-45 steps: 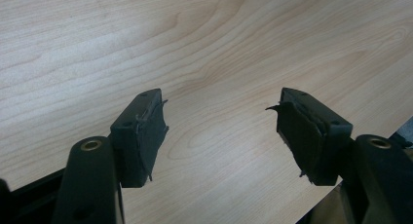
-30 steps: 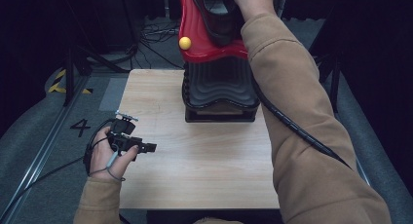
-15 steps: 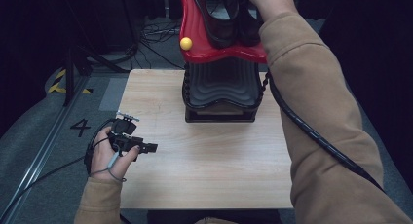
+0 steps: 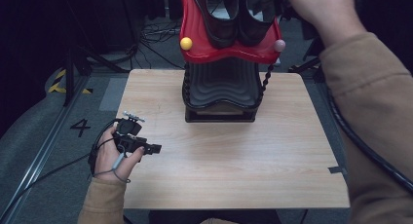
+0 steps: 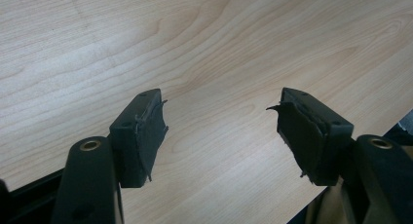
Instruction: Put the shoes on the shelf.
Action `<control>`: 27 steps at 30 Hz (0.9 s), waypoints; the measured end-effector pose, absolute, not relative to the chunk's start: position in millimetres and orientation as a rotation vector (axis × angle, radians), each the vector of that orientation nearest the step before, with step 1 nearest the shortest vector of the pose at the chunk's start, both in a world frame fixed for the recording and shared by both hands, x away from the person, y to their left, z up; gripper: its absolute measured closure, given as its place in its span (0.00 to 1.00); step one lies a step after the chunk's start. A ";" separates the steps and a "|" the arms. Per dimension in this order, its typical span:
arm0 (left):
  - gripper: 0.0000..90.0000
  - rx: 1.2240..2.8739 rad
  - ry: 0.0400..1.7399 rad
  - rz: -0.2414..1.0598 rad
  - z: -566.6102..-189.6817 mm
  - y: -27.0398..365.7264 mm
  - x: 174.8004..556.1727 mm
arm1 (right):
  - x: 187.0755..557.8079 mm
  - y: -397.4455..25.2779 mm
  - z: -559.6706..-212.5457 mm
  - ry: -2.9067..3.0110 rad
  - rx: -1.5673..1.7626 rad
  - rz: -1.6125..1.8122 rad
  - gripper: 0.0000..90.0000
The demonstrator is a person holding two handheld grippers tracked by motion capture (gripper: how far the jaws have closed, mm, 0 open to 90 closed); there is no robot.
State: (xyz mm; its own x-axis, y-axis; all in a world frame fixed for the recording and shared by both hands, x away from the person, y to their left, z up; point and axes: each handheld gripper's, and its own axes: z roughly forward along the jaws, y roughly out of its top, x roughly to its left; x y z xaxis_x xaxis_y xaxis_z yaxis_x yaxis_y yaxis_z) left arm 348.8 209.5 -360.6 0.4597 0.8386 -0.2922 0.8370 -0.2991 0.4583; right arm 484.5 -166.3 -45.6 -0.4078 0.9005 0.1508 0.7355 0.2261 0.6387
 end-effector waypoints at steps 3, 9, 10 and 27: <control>0.39 2.167 1.394 0.003 -361.3 207.9 349.0 | 465.1 -185.0 -49.0 2.280 1.483 0.960 0.49; 0.39 2.175 1.396 0.008 -360.4 205.7 348.6 | 429.5 -228.5 -69.8 2.332 1.414 0.966 0.49; 0.39 2.175 1.396 0.008 -360.4 205.7 348.6 | 429.5 -228.5 -69.8 2.332 1.414 0.966 0.49; 0.38 2.143 1.400 0.033 -355.5 210.8 348.0 | 399.4 -320.9 -169.5 2.424 1.261 0.975 0.43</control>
State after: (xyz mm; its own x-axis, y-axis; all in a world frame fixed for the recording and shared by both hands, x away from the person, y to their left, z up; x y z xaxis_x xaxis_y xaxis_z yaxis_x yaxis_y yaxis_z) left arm 348.0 210.8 -355.5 0.4504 0.8476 -0.2804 0.8333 -0.2864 0.4729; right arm 399.4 -320.9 -169.5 -0.5987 0.7960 0.0891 0.6358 0.4046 0.6573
